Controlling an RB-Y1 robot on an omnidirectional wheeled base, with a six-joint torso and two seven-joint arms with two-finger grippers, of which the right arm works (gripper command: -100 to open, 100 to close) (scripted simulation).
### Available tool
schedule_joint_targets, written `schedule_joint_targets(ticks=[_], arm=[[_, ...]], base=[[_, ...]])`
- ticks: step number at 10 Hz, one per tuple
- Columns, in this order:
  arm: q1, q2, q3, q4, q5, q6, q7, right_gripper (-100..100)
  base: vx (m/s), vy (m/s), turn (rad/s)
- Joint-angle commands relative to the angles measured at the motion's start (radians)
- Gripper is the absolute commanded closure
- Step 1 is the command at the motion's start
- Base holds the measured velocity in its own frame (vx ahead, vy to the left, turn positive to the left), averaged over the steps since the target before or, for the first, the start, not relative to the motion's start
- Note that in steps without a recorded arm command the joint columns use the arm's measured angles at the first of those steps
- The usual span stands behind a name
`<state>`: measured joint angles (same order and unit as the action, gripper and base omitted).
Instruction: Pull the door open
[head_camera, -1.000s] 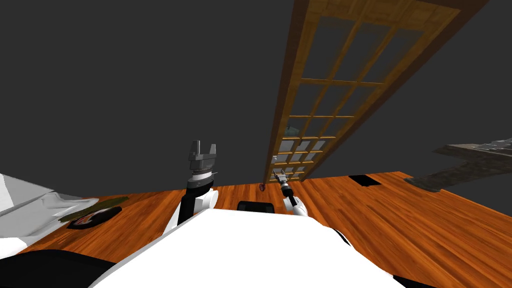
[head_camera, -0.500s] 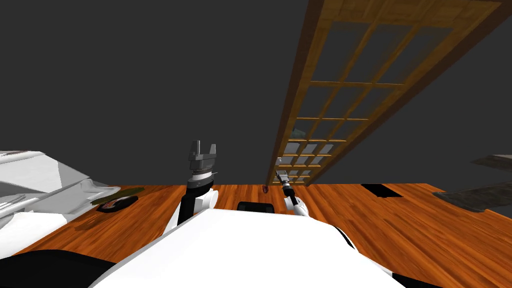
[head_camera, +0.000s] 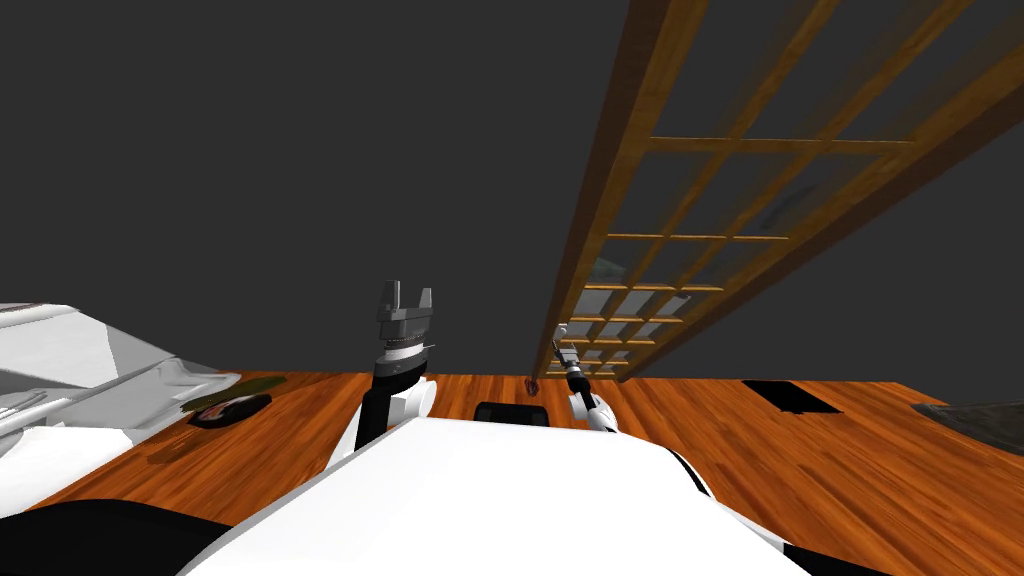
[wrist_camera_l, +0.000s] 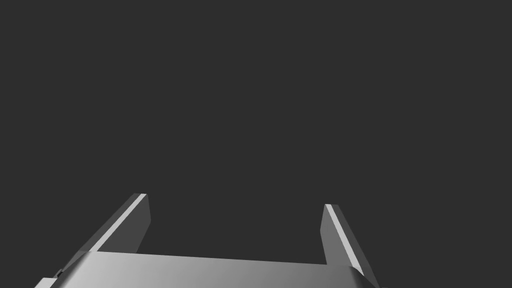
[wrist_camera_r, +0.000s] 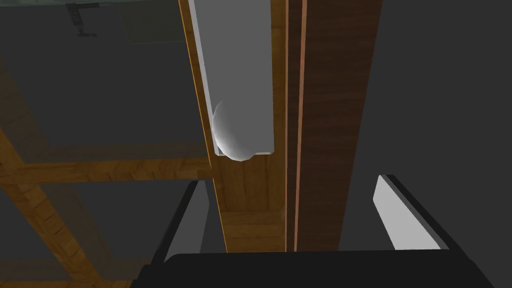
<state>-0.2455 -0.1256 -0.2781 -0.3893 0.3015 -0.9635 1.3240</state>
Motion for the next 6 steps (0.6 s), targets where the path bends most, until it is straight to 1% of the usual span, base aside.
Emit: schedule_joint_targets(ticks=[1, 3, 4, 5, 6], arm=[[-0.004, -0.002, -0.003, 0.008, -0.003, -0.003, 0.002, -100], [-0.006, -0.002, -0.005, 0.012, -0.005, -0.004, 0.004, -100], [-0.007, -0.002, -0.006, 0.013, -0.006, -0.004, 0.004, -100], [-0.003, 0.002, -0.002, 0.017, -0.003, -0.011, 0.003, -100], [-0.003, 0.002, -0.002, 0.017, -0.003, -0.011, 0.003, 100]], base=[[0.187, -0.100, 0.041], [0.211, -0.077, 0.033], [0.133, -0.055, -0.013], [-0.024, -0.003, -0.024], [0.000, 0.000, 0.000]])
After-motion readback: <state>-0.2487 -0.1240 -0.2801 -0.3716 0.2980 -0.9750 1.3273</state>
